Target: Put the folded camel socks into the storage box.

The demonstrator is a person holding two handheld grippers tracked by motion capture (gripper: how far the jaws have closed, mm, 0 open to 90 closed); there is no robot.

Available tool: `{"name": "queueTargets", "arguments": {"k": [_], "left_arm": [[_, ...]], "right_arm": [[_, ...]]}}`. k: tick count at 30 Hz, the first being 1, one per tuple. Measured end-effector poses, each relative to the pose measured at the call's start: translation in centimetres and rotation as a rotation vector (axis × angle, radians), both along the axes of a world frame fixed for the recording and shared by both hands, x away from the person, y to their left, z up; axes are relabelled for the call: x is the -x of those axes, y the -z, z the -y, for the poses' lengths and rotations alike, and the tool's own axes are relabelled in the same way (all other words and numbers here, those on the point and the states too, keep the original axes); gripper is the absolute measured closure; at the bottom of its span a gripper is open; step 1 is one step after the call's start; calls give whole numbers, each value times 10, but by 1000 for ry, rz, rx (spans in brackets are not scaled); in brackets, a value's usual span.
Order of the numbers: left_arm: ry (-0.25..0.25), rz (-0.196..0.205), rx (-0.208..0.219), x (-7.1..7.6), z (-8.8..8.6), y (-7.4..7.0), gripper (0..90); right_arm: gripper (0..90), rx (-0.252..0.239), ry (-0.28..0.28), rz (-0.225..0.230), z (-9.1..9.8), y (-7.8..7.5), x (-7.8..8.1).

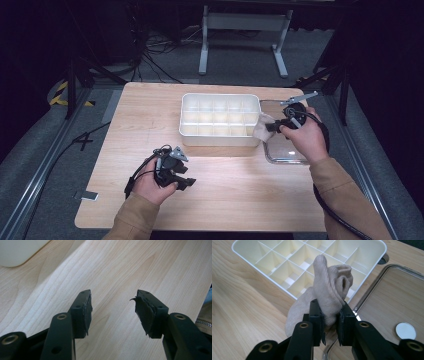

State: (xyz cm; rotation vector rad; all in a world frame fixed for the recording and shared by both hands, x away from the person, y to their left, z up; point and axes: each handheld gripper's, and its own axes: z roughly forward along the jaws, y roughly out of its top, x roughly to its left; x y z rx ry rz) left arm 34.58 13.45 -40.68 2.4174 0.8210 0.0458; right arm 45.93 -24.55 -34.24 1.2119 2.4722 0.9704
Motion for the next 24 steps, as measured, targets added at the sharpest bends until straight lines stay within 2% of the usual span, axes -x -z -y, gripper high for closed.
{"name": "queueTargets", "arguments": {"k": [7,12,19,24], "left_arm": [[5,0,1,0,1,1,477],[8,-1,0,1,1,1,476],[9,-8,3,1,1,2,474],[15,-2,1,1,2,3,473]], "right_arm": [[768,62,21,-27,-11,8,-15],[767,88,36,-49,-20,16,-27],[766,109,41,-60,-29,27,-38],[765,158,26,-59,-38,37,-44]]}}
